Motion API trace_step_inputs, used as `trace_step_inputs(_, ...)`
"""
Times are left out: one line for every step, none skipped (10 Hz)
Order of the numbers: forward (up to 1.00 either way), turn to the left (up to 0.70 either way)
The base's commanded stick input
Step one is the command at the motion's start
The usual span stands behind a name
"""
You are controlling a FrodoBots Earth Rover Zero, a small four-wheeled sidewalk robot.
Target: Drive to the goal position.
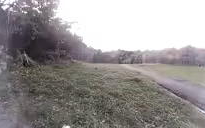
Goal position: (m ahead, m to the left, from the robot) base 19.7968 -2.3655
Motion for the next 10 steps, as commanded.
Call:
trace_step_inputs(0.0,0.0)
trace_step_inputs(0.0,0.0)
trace_step_inputs(0.0,0.0)
trace_step_inputs(0.0,0.0)
trace_step_inputs(0.0,0.0)
trace_step_inputs(0.0,0.0)
trace_step_inputs(-0.05,0.0)
trace_step_inputs(-0.2,0.0)
trace_step_inputs(-0.52,0.0)
trace_step_inputs(-0.7,0.0)
